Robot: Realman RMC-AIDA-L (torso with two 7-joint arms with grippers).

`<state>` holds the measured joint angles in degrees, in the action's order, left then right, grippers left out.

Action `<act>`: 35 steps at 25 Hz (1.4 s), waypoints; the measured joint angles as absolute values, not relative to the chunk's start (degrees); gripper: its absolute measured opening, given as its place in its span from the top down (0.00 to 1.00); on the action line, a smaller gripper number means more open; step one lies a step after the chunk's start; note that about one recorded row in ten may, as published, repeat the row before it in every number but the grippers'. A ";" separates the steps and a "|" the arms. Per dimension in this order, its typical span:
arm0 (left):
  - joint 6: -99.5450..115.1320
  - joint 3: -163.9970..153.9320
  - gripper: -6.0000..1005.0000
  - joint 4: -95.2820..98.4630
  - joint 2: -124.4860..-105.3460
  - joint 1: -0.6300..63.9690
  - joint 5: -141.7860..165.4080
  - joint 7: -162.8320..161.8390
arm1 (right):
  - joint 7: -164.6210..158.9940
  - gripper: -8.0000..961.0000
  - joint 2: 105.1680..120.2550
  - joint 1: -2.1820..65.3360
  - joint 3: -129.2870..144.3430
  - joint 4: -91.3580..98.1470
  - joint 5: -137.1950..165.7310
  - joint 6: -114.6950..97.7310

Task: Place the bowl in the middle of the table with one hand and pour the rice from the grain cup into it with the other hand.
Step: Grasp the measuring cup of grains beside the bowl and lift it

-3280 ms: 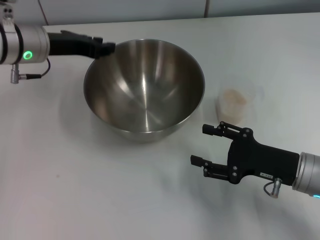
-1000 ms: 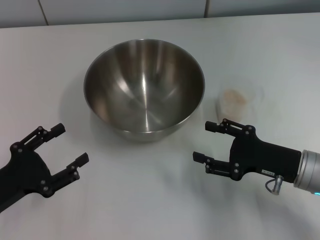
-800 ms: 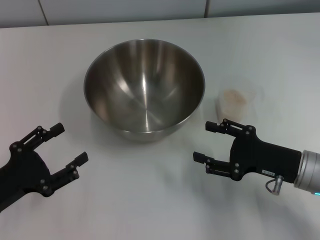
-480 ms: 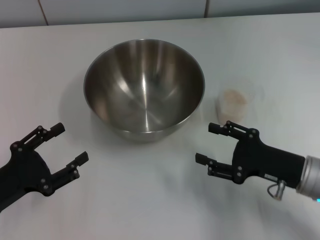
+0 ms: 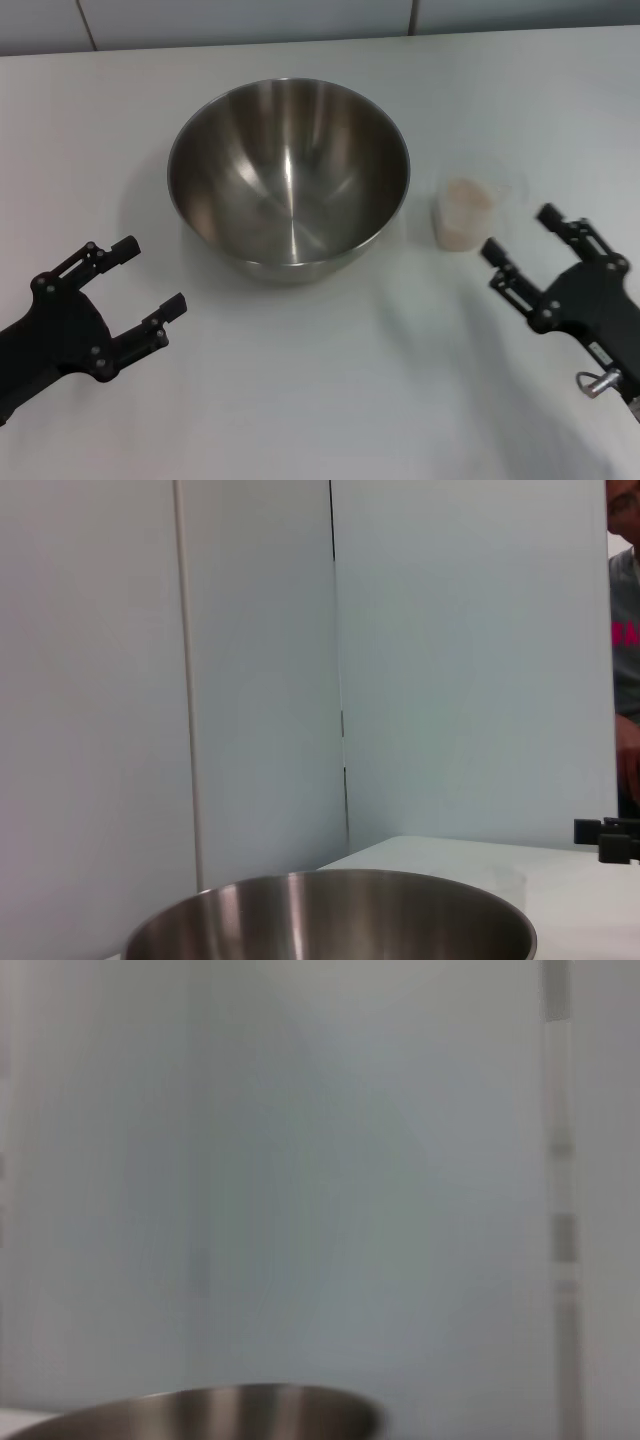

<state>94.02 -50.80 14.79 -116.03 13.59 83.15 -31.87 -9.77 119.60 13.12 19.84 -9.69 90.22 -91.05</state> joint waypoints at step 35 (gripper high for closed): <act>94.92 -49.94 0.21 14.85 -116.45 13.98 82.70 -33.13 | -1.25 0.21 119.66 19.10 6.07 -12.44 86.05 -73.07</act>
<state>94.92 -49.94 14.85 -116.45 13.98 82.70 -33.13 -1.25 119.66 19.10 6.07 -12.44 86.05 -73.07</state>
